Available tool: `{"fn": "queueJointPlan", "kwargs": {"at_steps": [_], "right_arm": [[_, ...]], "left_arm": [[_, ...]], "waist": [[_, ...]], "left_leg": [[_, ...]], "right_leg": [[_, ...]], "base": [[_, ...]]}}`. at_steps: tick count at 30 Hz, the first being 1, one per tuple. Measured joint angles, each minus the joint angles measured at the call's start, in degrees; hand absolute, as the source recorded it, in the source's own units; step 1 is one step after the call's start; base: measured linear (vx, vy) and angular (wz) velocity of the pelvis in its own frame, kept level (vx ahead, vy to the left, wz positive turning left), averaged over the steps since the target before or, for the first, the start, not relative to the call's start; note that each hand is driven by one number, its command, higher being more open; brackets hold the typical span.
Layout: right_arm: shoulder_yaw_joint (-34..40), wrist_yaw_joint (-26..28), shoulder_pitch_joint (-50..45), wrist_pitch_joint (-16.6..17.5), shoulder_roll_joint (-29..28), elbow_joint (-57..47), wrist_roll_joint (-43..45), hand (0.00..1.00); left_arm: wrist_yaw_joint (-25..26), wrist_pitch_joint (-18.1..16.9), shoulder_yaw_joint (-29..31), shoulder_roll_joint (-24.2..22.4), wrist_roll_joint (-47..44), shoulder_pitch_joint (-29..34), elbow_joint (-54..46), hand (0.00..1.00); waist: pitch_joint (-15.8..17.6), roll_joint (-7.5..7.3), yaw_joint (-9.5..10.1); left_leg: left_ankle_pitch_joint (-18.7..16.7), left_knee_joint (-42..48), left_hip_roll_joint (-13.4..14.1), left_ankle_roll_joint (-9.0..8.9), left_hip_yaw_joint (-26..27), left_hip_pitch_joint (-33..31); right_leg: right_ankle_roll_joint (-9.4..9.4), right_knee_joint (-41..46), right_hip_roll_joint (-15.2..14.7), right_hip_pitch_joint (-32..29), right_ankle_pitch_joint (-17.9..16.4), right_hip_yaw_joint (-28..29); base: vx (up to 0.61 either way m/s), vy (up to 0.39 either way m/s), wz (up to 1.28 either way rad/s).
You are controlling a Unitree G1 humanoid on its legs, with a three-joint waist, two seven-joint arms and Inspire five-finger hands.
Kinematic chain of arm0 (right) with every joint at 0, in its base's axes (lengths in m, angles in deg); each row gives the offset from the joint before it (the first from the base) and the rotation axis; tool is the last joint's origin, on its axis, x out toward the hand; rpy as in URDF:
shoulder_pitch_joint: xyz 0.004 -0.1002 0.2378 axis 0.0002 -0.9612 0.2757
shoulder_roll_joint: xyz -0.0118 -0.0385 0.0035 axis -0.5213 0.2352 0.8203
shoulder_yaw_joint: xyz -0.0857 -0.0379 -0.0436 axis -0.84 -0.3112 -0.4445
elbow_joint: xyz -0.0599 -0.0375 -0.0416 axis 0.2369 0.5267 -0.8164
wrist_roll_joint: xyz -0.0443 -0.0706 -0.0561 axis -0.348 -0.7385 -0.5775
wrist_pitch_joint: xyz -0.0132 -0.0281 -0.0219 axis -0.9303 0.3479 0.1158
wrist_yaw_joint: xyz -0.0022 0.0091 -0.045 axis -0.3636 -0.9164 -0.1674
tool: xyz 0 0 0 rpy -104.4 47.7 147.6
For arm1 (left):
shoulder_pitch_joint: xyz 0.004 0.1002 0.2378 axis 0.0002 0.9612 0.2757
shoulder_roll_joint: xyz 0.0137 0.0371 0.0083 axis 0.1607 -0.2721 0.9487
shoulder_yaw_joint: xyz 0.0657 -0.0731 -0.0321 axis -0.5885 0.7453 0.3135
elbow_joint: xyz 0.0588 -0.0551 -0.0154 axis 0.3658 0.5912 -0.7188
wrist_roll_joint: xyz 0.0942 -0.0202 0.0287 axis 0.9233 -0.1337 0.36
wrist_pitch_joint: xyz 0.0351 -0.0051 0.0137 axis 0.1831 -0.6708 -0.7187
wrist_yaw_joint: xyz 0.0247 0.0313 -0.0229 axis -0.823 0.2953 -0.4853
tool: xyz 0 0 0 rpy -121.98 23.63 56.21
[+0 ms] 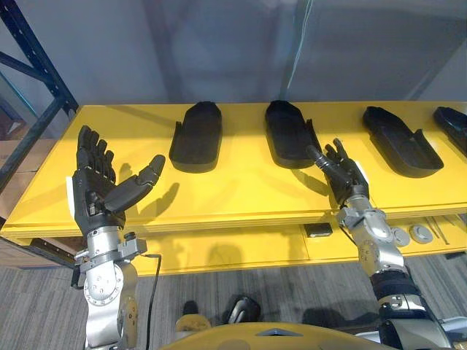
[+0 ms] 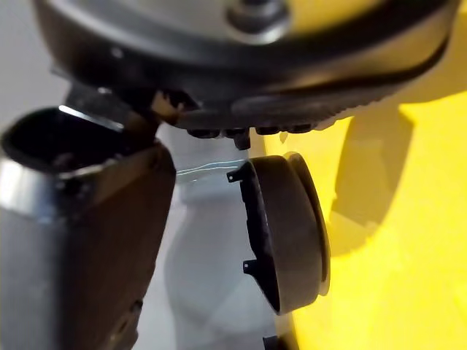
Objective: Walk over and take three plastic housings, then place them on the shelf
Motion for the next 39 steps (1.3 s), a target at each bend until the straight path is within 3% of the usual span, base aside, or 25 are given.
{"fn": "queueJointPlan", "kwargs": {"at_steps": [20,27,32,39], "right_arm": [[-3.7,3.1,0.0,-1.9,-0.3,-3.8,1.4,1.00],[-3.8,-1.6,0.1,-1.4,-1.3,-5.1,-2.0,1.00],[-2.6,-7.7,-0.7,-1.4,-2.7,-16.1,-14.8,1.00],[-1.9,-3.6,-0.6,3.9,-2.7,-33.1,-16.8,1.00]], "left_arm": [[0.0,0.4,-1.3,0.0,-0.1,0.0,-1.5,1.00],[0.0,0.4,-1.5,0.0,-0.1,0.0,-1.5,1.00],[0.6,0.4,-1.7,0.0,0.1,0.0,-1.5,1.00],[1.4,0.4,-2.2,0.0,0.1,-0.2,-1.5,1.00]], "waist": [[0.3,0.13,0.25],[0.4,0.06,0.30],[0.5,-0.02,0.17],[0.7,-0.45,-0.11]], "left_leg": [[0.0,0.0,0.0,0.00,-0.2,-0.1],[0.0,0.0,0.0,0.00,-0.2,-0.2],[-0.1,0.0,0.0,-0.06,0.2,-0.4],[-0.6,0.0,0.0,-0.22,1.2,0.1]], "right_leg": [[-0.01,0.1,0.0,0.0,-0.2,-0.1],[-0.01,0.1,0.0,-0.1,-0.2,-0.1],[0.02,0.1,0.0,-0.6,-0.1,0.3],[0.34,0.1,0.0,-0.8,0.1,1.1]], "base": [[0.00,0.000,0.00],[0.00,0.000,0.00],[0.00,0.000,-0.02],[0.00,-0.002,-0.06]]}}
